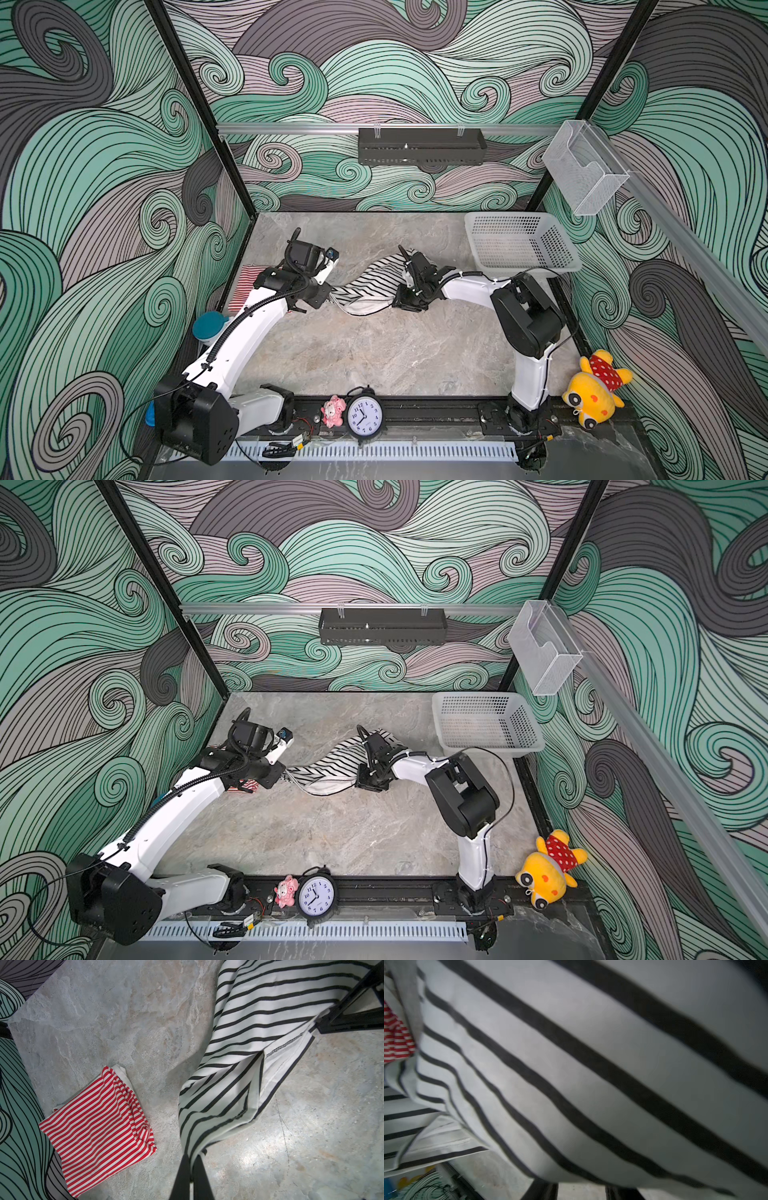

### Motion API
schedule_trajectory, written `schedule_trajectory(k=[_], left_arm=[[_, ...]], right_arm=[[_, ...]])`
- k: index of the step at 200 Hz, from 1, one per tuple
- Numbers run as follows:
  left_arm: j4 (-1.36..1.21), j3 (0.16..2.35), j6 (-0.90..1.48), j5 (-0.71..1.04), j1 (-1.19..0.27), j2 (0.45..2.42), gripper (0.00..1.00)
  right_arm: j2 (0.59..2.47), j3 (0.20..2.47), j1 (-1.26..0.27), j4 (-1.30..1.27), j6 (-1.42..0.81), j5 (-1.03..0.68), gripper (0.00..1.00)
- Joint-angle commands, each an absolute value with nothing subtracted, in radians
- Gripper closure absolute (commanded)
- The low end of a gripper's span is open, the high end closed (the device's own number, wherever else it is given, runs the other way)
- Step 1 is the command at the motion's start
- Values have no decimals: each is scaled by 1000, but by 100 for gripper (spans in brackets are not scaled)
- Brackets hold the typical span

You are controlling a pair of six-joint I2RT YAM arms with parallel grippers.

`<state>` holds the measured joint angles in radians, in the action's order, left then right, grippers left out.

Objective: Fold and stack the tank tops

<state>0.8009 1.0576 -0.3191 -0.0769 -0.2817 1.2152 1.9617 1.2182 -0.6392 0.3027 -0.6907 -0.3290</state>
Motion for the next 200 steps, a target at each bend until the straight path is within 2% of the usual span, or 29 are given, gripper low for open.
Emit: schedule_trajectory(k=[1, 37, 50, 66, 93, 154, 183, 200], left_arm=[[821, 1065, -310, -62, -268, 1205, 100], [821, 1056, -310, -58, -259, 1203, 100], [821, 1054, -311, -57, -259, 1203, 100], [821, 1057, -313, -57, -258, 1205, 100], [815, 1080, -330, -61, -255, 1213, 100], [788, 1302, -359, -135, -212, 1270, 100], [753, 1376, -313, -160, -200, 1289, 100], [739, 1361, -311, -109, -198, 1287, 100]], right_arm=[[2015, 1248, -637, 288, -704, -325, 62], [2041, 1254, -622, 255, -715, -325, 66], [2043, 1263, -616, 265, -703, -318, 77], [2035, 1281, -616, 297, -676, -300, 100], [1960, 1304, -606, 354, -634, -288, 100], [1659, 1518, -563, 733, -494, -213, 100], [1565, 1566, -525, 810, -462, -183, 100], [1543, 1550, -508, 816, -446, -194, 100]])
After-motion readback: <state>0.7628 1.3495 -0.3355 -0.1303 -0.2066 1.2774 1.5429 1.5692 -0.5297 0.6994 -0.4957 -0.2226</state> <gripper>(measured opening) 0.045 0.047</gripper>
